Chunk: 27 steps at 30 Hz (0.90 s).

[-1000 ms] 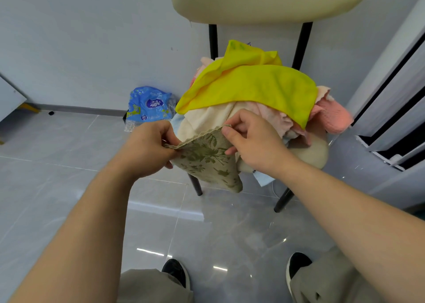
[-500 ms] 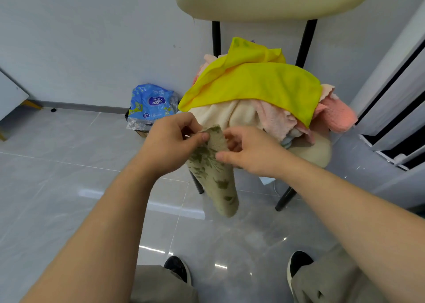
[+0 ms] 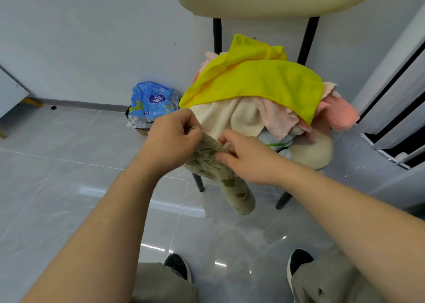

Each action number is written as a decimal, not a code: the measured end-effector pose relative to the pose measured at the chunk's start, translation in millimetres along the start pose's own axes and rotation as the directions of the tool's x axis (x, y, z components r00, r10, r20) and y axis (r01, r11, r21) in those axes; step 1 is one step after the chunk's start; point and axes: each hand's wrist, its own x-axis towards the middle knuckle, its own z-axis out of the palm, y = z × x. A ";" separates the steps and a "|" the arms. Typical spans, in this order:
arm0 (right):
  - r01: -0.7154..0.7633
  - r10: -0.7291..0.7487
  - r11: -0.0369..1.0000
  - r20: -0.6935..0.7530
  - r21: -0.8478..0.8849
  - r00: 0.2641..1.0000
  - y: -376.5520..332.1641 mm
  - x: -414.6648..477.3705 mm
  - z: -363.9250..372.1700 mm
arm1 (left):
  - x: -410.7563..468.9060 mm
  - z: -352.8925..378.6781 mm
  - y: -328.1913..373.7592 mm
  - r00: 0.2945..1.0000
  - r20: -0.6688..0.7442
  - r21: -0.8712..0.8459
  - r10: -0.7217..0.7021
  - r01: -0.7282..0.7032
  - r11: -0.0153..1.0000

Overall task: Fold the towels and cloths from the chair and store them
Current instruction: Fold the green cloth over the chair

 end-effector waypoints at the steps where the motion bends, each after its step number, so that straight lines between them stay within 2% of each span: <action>1: 0.001 0.000 1.000 0.013 -0.018 1.000 0.4 0.3 0.4 | 0.4 -0.3 0.3 1.000 -0.016 -0.002 -0.006 0.006 1.000; 6: -0.029 0.049 0.985 0.116 -0.171 0.992 3.5 3.7 -1.4 | 2.5 -4.5 2.1 0.991 -0.118 -0.044 -0.063 0.058 0.997; 9: -0.065 0.072 0.996 0.115 -0.064 0.991 5.0 3.2 -1.3 | 4.2 -8.3 2.7 0.986 -0.100 -0.154 -0.136 0.120 0.981; 12: -0.056 0.053 0.998 0.058 0.037 0.997 1.3 2.6 -2.2 | 3.6 -15.0 0.9 0.988 0.095 -0.225 -0.124 0.142 0.964; 14: -0.027 0.026 0.999 0.018 0.035 0.999 -0.2 1.9 -4.1 | 0.9 -16.8 -0.9 0.961 0.269 -0.128 -0.063 0.101 0.987; 16: -0.010 0.010 1.000 -0.005 -0.013 1.000 0.2 1.4 -5.4 | -2.0 -13.8 -3.5 0.931 0.361 0.033 -0.050 0.040 0.999; 18: -0.001 -0.001 0.997 -0.020 -0.073 1.000 1.7 1.9 -4.9 | -1.9 -8.7 -5.8 0.938 0.342 0.084 -0.065 0.038 0.996; 21: 0.011 -0.013 0.992 -0.017 -0.127 1.000 3.8 3.5 -5.5 | -0.7 -7.5 -6.2 0.950 0.298 0.020 -0.097 0.095 0.995; 24: -0.016 0.022 0.993 0.048 -0.116 0.999 6.2 4.4 -10.8 | 1.7 -6.1 -5.9 0.958 0.250 -0.013 -0.140 0.147 0.989; 27: -0.040 0.052 0.989 0.083 -0.141 0.995 6.7 3.8 -13.3 | 3.6 -4.0 -7.5 0.973 0.189 0.003 -0.136 0.138 0.990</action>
